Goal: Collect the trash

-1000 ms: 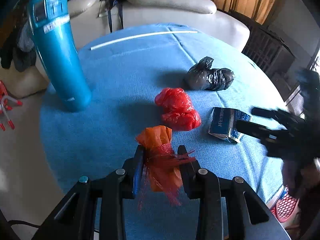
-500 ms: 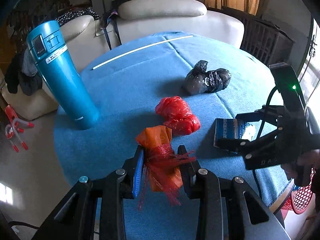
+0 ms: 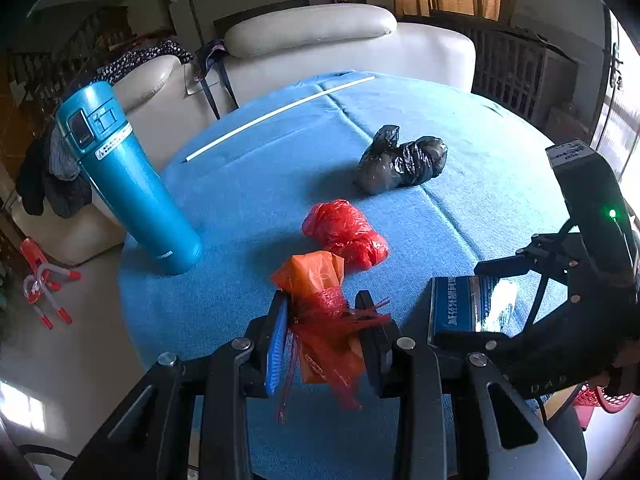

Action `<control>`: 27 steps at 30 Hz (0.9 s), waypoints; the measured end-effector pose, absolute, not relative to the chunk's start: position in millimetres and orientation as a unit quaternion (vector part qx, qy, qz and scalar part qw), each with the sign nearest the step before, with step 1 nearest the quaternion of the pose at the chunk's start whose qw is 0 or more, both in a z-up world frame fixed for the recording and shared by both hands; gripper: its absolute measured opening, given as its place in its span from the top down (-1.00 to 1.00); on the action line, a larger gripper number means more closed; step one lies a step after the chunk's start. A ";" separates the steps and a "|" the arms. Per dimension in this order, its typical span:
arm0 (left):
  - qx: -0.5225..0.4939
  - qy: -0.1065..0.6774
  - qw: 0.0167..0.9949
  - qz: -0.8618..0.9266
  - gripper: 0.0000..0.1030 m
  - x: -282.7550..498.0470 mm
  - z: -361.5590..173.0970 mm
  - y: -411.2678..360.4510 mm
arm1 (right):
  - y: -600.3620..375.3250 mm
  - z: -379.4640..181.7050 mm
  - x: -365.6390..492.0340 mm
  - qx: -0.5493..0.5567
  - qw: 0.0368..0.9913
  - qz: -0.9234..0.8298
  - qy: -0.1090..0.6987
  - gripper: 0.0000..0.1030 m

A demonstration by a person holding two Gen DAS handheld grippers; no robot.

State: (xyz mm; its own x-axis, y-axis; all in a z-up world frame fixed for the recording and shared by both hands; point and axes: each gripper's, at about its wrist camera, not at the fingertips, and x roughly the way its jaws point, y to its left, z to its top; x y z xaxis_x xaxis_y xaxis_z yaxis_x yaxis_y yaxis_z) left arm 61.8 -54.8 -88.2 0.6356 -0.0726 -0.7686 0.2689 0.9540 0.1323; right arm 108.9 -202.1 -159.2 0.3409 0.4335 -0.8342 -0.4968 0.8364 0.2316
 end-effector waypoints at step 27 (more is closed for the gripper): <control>0.161 0.409 0.893 -0.099 0.31 50.8 -85.3 -73.9 | -241.1 -170.9 58.2 0.044 0.861 0.219 0.457 0.18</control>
State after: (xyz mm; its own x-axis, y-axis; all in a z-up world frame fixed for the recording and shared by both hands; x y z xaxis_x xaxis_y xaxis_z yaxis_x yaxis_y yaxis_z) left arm 50.8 -73.9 -85.3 0.6461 -0.0463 -0.7618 0.3089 0.9286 0.2055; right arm 58.2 -241.1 -170.9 0.4859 0.4173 -0.7680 -0.3368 0.9002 0.2760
